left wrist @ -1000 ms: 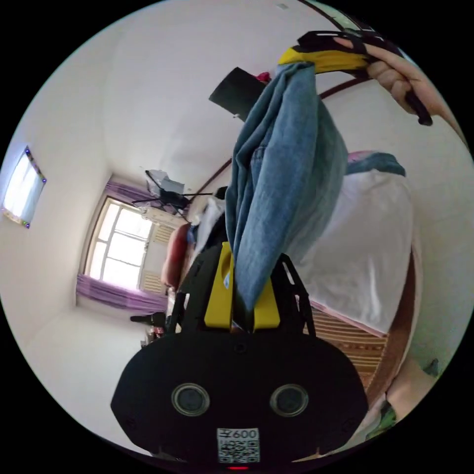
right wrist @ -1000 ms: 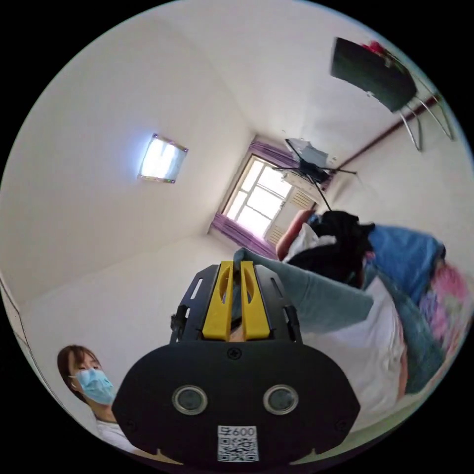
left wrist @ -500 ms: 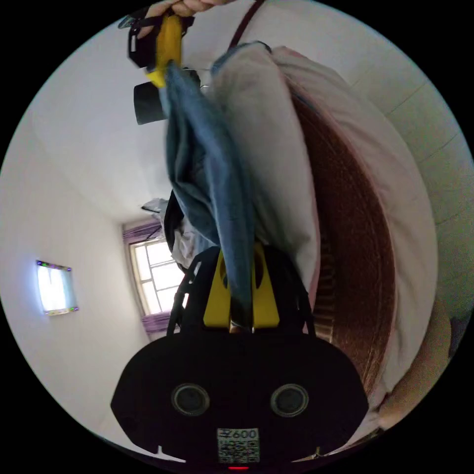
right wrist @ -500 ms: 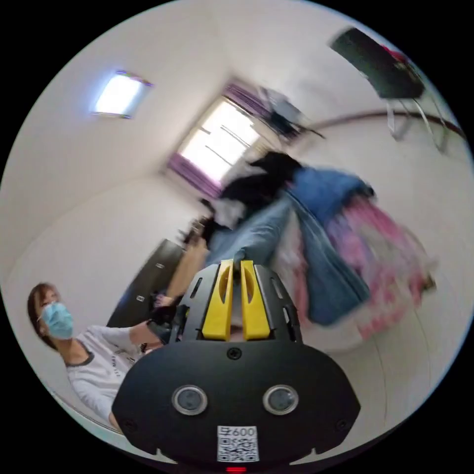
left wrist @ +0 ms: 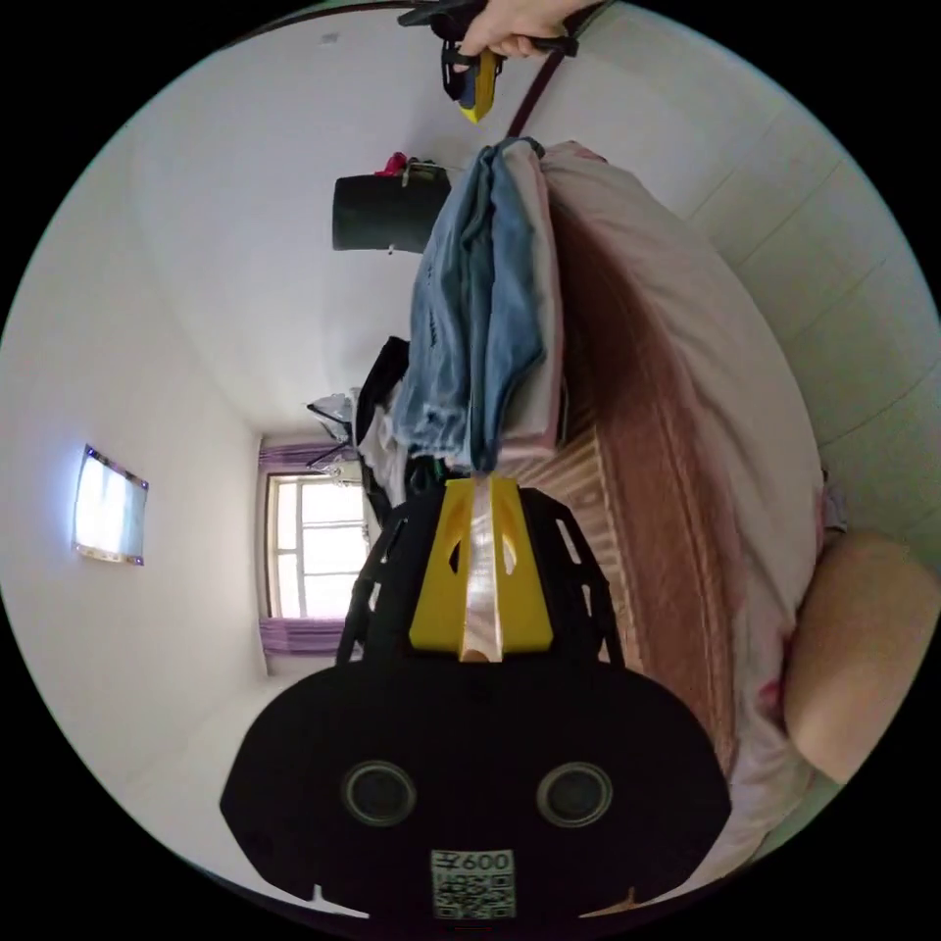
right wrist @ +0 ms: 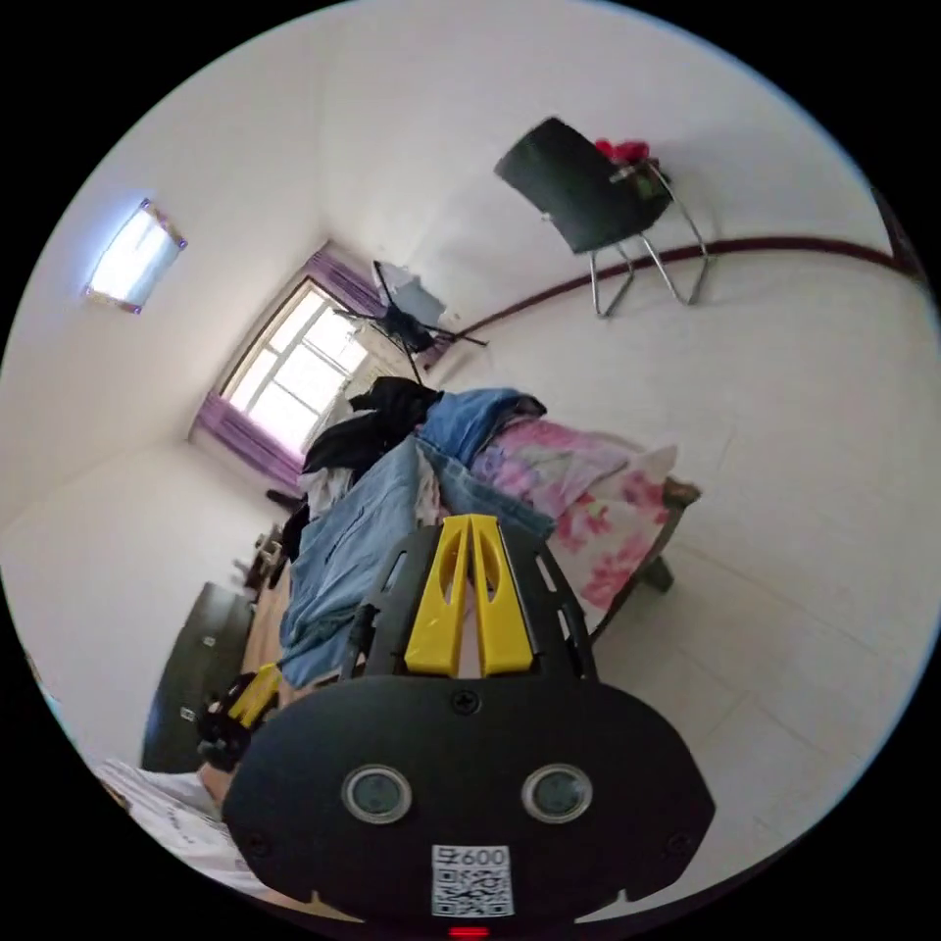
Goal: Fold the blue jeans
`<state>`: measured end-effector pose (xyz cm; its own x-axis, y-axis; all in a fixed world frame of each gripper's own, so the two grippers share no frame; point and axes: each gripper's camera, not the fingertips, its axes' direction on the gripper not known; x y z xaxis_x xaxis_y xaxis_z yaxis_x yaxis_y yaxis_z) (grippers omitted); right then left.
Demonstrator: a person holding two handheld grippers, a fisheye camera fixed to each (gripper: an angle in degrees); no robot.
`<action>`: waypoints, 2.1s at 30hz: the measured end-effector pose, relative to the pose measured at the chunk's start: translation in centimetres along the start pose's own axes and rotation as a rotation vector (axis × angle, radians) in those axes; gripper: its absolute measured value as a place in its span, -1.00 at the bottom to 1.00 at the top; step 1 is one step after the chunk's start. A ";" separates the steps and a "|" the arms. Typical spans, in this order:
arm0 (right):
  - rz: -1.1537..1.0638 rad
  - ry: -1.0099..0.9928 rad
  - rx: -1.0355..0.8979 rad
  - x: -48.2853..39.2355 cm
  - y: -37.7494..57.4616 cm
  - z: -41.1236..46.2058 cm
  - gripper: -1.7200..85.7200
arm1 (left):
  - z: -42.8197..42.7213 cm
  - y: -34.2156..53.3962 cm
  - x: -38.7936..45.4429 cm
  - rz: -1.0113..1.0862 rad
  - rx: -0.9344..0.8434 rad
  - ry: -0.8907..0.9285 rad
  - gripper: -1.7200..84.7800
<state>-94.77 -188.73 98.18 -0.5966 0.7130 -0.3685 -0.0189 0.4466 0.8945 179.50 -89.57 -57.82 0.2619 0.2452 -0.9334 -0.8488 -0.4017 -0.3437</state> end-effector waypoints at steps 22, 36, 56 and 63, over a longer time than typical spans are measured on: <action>-0.280 -0.055 0.222 10.9 10.4 18.1 -0.98 | 9.3 16.0 -38.8 -0.718 -0.089 0.347 -0.94; -0.379 0.056 -0.045 16.0 16.9 38.0 -0.98 | -7.6 28.2 -55.1 -0.957 -0.188 0.285 -0.94; -0.928 -0.071 0.557 20.3 49.8 34.5 -0.96 | -25.8 35.6 -76.6 -0.990 -0.223 -0.224 -0.92; -0.902 -0.188 0.408 24.5 53.1 36.2 -0.81 | -27.6 39.0 -81.0 -1.191 -0.196 -0.177 -0.87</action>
<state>-81.35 -128.00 127.45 -0.3576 0.0750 -0.9309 -0.1038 0.9874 0.1194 137.87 -149.46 1.54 0.7496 0.6619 -0.0018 -0.0326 0.0342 -0.9989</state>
